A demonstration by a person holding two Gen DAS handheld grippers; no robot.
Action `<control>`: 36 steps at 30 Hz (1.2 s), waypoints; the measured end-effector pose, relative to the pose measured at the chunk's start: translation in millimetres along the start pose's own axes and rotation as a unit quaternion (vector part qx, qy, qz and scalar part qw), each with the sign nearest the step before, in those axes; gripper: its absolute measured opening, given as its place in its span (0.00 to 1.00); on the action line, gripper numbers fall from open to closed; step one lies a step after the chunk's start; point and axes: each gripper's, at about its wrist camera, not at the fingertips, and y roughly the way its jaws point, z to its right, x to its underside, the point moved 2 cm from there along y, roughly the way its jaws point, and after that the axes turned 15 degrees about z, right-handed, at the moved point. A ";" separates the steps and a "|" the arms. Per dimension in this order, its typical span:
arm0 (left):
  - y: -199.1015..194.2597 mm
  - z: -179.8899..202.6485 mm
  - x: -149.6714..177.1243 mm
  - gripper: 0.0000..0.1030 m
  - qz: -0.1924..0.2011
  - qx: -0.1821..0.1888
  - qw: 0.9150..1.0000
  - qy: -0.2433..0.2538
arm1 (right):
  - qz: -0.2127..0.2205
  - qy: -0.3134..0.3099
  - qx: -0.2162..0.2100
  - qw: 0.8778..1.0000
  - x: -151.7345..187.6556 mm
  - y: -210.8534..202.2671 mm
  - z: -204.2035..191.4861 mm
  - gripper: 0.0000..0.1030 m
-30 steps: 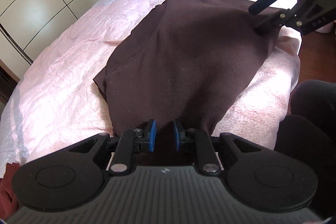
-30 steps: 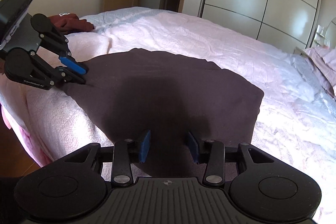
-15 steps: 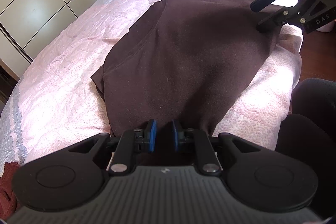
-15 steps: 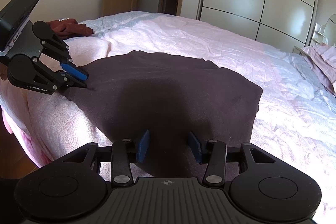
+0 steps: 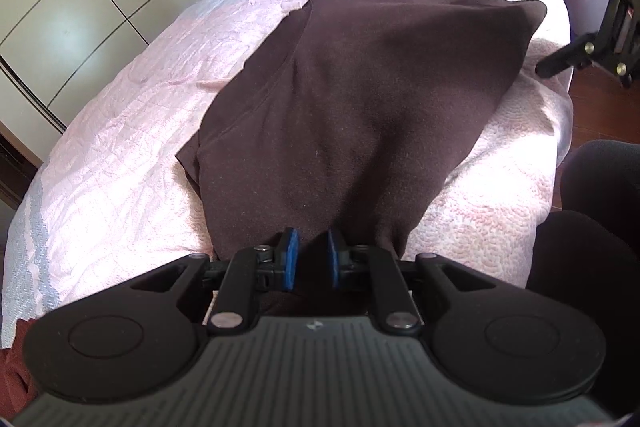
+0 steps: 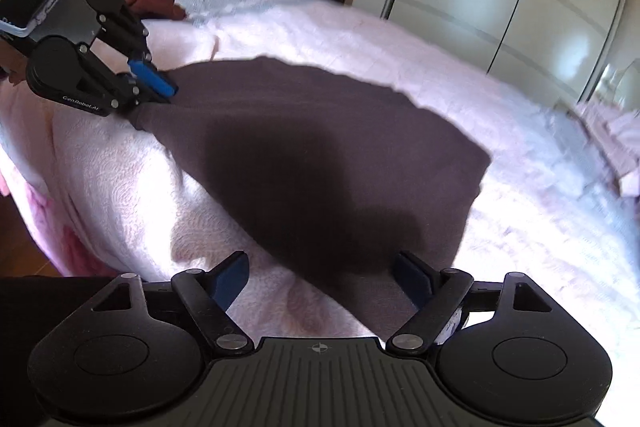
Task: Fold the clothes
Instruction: 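Grasp the folded shirt ends with both grippers and lift it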
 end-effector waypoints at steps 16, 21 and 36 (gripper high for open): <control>-14.4 60.8 -8.7 0.58 0.078 0.039 0.983 0.162 | -0.011 -0.242 0.001 0.970 -2.9 38.6 -46.3 0.59; 5.7 46.4 -15.7 0.52 0.069 0.015 0.987 0.147 | 0.006 -0.223 -0.004 0.975 -11.4 37.4 -34.5 0.42; 26.2 34.0 -16.3 0.19 0.022 0.035 0.988 0.151 | 0.000 -0.316 0.017 0.949 7.2 80.7 -41.8 0.57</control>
